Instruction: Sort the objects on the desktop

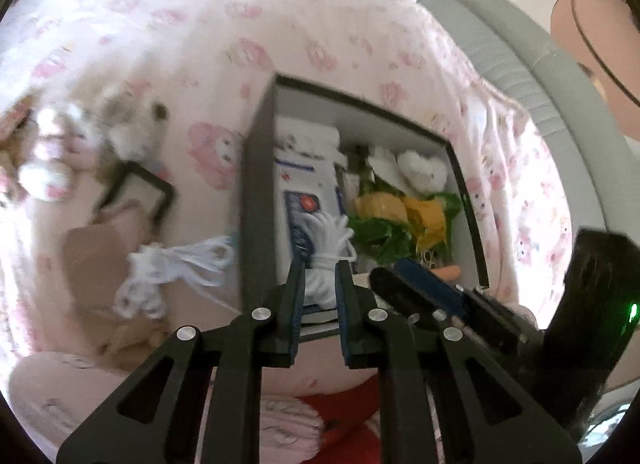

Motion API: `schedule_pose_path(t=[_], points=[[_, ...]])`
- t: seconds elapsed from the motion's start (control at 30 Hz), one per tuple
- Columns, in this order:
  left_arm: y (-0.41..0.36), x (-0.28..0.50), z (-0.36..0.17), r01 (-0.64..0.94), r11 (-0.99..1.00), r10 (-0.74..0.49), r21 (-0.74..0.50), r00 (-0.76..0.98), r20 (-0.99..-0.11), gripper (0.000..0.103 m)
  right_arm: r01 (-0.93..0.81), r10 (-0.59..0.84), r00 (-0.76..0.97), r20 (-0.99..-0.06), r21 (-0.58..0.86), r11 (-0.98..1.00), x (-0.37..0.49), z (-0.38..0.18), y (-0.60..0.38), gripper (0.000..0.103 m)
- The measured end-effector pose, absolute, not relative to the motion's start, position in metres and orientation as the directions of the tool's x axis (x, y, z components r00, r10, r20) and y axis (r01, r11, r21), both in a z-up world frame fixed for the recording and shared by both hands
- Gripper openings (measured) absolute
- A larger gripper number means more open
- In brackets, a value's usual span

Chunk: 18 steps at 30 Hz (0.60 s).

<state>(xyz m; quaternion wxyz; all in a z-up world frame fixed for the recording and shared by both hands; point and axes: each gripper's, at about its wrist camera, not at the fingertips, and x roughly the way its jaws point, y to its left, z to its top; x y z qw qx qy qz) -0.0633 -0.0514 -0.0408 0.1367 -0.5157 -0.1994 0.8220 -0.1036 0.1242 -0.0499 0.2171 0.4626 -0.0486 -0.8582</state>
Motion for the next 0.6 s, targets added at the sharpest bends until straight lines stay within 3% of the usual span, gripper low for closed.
schedule_pose_path(t=[0.1,0.23,0.43,0.6], points=[[-0.092,-0.052,-0.03,0.047,-0.882,0.393,-0.469,-0.475,-0.787,0.013,0.427,-0.442,-0.485,-0.754,0.237,-0.873,-0.097,-0.03,0.105,0.021],[-0.135,-0.044,-0.054,0.194,-0.888,0.299,-0.417,-0.443,-0.845,0.013,0.493,-0.551,-0.394,-0.736,0.337,-0.802,-0.087,-0.032,0.069,0.021],[-0.179,-0.033,-0.093,0.323,-0.862,0.267,-0.39,-0.366,-0.892,0.013,0.578,-0.529,-0.286,-0.799,0.296,-0.761,-0.075,-0.065,-0.001,0.022],[-0.203,-0.036,-0.119,0.371,-0.837,0.289,-0.402,-0.324,-0.901,0.028,0.512,-0.47,-0.182,-0.864,0.324,-0.795,-0.089,-0.111,-0.023,0.025]])
